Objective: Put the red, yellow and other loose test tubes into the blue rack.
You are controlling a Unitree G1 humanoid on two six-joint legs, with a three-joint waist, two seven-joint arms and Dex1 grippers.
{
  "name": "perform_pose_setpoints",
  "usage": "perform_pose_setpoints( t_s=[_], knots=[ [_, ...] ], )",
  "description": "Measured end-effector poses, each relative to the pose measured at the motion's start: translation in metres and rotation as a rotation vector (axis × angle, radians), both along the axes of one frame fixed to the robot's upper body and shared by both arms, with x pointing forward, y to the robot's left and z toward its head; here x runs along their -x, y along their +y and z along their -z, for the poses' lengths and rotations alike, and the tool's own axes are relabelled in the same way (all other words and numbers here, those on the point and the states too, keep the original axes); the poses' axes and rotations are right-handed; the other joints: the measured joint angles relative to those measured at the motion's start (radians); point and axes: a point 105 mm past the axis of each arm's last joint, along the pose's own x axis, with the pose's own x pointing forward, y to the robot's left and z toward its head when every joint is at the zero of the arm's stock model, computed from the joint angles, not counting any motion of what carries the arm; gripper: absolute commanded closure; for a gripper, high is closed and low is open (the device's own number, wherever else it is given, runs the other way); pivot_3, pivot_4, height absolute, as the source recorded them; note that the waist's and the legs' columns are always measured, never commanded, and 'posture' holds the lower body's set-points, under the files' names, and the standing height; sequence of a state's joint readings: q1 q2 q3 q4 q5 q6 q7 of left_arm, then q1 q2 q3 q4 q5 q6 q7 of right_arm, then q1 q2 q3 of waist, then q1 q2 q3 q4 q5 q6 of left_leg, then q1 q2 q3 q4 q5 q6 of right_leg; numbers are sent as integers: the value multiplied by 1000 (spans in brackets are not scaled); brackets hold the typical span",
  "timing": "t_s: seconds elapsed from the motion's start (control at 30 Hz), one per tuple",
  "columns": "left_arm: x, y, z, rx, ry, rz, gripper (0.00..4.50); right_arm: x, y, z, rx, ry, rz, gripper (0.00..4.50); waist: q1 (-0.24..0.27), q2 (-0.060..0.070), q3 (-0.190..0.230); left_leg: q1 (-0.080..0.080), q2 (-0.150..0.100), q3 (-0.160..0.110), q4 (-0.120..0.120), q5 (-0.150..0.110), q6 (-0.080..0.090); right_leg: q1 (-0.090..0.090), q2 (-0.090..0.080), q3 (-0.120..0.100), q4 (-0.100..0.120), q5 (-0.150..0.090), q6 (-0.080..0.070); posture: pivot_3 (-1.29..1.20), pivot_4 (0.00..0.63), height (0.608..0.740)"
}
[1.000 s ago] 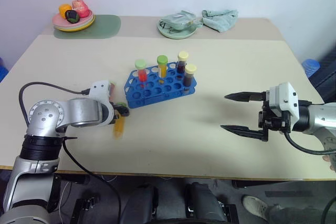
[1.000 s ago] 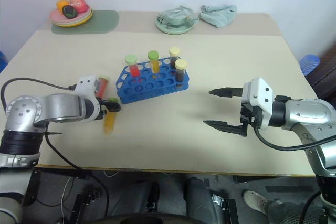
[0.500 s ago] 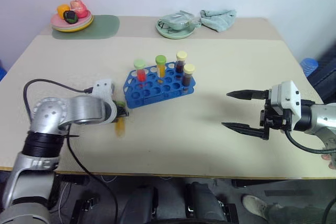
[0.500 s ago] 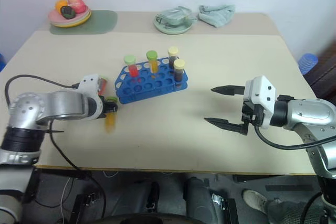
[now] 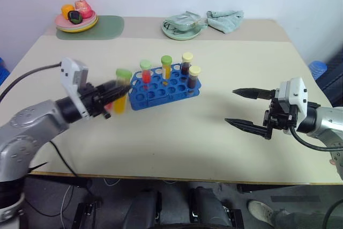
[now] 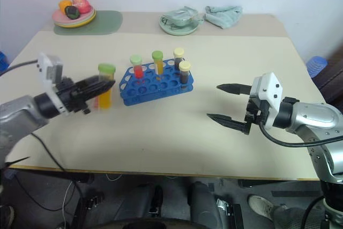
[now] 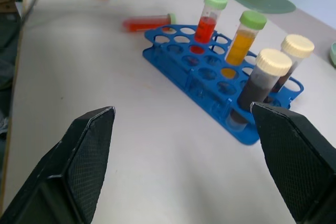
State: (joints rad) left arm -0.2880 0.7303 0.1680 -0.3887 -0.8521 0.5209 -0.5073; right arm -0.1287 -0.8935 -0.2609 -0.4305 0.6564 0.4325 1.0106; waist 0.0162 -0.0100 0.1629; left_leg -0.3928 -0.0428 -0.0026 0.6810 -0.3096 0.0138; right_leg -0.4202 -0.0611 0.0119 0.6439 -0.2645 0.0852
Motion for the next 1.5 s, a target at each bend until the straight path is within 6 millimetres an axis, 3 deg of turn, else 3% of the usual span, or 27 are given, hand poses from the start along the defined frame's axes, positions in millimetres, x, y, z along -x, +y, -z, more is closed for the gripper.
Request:
perform_pose_setpoints(
  t_s=[0.17,0.3,0.4,0.63,0.97,1.5],
  knots=[
    [-36,-38,-3,89,-253,-55,3767,1,-1,2,-12,4,31,249,2,-1,0,-3,-1,0,1,0,1,-2,0,0,0,1,1,0,150,740],
    [-46,-64,2,121,-315,-13,3767,1,-3,1,-16,-3,60,249,-5,-1,0,-3,-1,0,1,0,1,-4,0,0,2,1,2,0,150,740],
    [-50,-79,16,124,-318,36,3767,2,-2,-2,-18,-20,76,249,-5,-1,0,-3,-1,0,2,-1,3,-4,1,0,3,1,2,0,150,740],
    [-69,-89,57,123,-248,7,3767,7,-1,-2,-35,-29,118,249,-2,-1,0,-3,-1,0,3,-2,5,-4,1,0,3,1,2,0,150,740],
    [-87,-108,61,131,-294,-21,3767,14,-5,2,-47,-22,166,249,-4,-2,0,-2,-1,0,3,-3,6,-4,1,0,4,1,3,0,150,740],
    [-87,-109,67,129,-288,26,3767,18,-9,-1,-59,-18,205,249,-3,-2,-1,1,0,0,3,-3,6,0,2,0,4,1,3,0,150,740]
  ],
)
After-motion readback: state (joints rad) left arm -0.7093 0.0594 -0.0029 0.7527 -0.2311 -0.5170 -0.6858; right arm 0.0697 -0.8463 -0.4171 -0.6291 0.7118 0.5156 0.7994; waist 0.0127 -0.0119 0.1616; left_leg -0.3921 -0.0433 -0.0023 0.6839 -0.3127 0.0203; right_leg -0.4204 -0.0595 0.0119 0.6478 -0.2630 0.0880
